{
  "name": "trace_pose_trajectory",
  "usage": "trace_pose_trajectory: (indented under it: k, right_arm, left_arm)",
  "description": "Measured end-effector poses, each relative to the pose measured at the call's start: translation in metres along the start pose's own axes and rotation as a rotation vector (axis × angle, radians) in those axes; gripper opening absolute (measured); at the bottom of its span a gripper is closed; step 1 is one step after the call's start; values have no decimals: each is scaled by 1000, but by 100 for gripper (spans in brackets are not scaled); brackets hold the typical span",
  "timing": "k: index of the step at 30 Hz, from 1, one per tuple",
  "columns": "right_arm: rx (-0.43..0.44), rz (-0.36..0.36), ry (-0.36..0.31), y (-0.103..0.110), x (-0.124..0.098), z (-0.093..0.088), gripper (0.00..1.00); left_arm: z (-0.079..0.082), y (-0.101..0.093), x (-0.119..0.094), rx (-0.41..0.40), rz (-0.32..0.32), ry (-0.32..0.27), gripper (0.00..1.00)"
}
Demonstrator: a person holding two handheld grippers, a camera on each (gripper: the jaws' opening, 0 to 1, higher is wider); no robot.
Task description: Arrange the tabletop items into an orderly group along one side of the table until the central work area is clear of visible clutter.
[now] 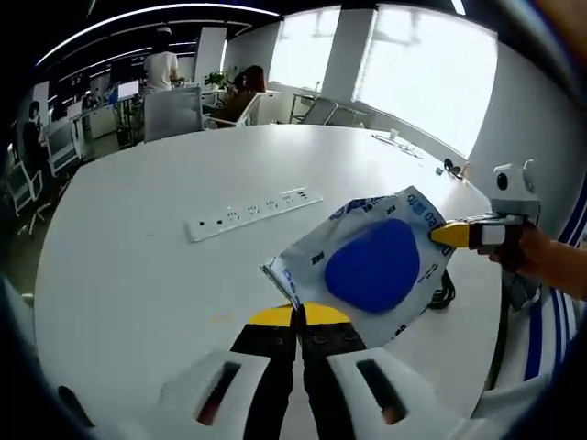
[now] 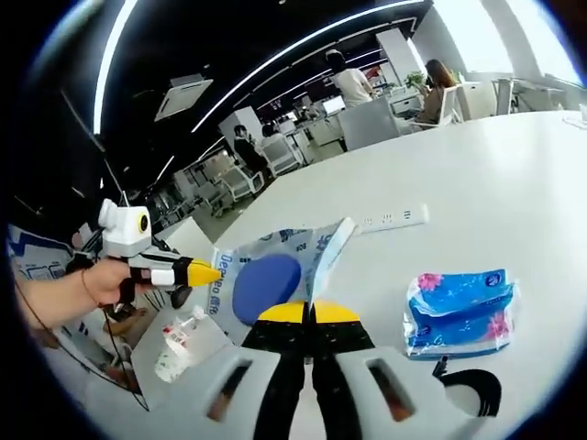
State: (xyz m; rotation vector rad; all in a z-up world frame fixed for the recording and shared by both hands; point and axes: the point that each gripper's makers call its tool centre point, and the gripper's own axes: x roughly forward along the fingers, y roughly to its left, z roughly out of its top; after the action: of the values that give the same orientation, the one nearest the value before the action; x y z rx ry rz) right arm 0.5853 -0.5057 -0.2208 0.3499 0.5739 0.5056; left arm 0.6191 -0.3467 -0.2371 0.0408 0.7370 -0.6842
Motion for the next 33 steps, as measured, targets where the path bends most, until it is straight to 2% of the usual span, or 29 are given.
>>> trace_pose_trajectory:
  k: [6,16,24,33]
  right_arm:
    - [12,-57,38,-21,15,-14,0]
    - [18,-140,91,-47,30,-36,0]
    - [36,-165,115,-61,40,-46,0]
    - [45,-173,136,-66,48,-51,0]
  left_arm:
    - [-11,4,21,-2,0,37,0]
    - [-22,7,42,-18,-6,74,0]
    - [-30,10,53,-33,-9,96,0]
    - [-36,14,61,-58,-10,110,0]
